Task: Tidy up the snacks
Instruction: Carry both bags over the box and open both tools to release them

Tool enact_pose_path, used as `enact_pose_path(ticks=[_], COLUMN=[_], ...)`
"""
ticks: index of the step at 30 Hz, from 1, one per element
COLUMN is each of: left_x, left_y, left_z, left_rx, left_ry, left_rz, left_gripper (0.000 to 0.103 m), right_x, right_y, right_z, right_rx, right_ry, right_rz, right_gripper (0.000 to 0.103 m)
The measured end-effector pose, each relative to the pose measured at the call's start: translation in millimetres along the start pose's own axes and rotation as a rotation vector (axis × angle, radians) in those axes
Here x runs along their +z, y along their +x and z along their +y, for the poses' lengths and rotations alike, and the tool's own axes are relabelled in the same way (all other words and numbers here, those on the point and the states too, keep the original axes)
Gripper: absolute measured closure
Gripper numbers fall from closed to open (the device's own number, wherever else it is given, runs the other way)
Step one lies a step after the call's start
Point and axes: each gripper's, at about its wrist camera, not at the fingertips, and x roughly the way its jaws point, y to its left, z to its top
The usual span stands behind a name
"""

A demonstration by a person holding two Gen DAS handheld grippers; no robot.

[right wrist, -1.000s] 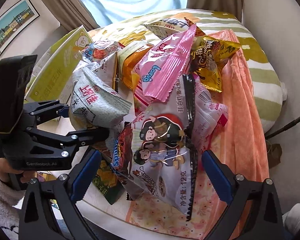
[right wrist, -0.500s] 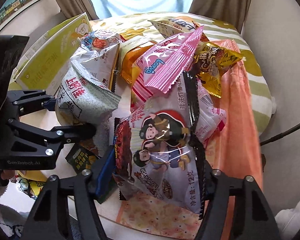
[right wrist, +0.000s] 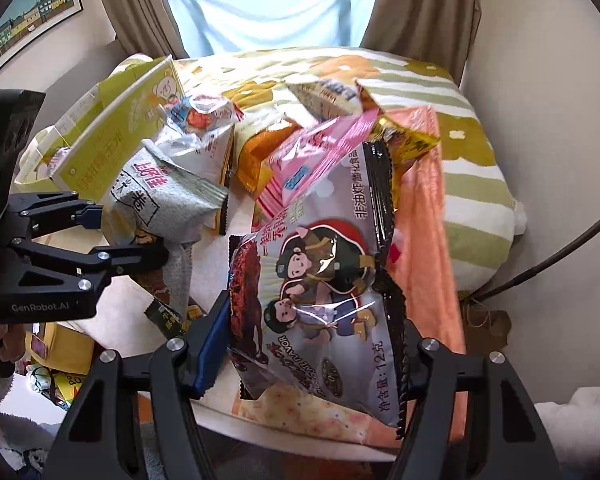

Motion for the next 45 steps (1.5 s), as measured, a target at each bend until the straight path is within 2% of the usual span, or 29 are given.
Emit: enact_pose_path(ticks=[6,12,18,23,30,35,39,45], left_x=[4.3,11.8,16.4,26.3,44.0,58.7,70.0,81.0], left_y=[-45.5,-94.6,-135.2,-160.0,-163.8,-149.1,-123.4,-84.2], left_z=[4.6,24.4,71.1,126.4,220.0,290.3,336.7,377.8], left_rx=[0.033,0.085,0.144,0.196,0.248,0.242,0.208,0.183], left_ry=[-0.032,-0.065,-0.121,-0.156,-0.191,-0.231,-0.246,-0.227], left_rz=[-0.09,-0.199,-0.281,-0.316,-0.294,-0.25,-0.183,-0.088], left_gripper=[0.053,0.053,0.053,0.053,0.053,0.053,0.053,0.052], right_x=[4.7,28.7,74.1,120.2,188.8,233.3,256.5,276.7], right_y=[-32.8,-58.5,-70.3,-59.5,-18.8,20.7,43.4,78.9], right_z=[3.1,19.9,58.4,104.2,178.1,229.0,254.9,283.5], right_rx=[-0.019,-0.018,0.006,0.046,0.119,0.13,0.109,0.042], right_ry=[-0.032,-0.097,-0.157,-0.204,-0.235,-0.237,-0.197,-0.163], right_rz=[-0.061,-0.135,-0.21,-0.255,-0.275,-0.226,-0.176,-0.115], right_gripper=[0.041,0.041,0.041,0.041,0.041,0.041,0.041,0.041])
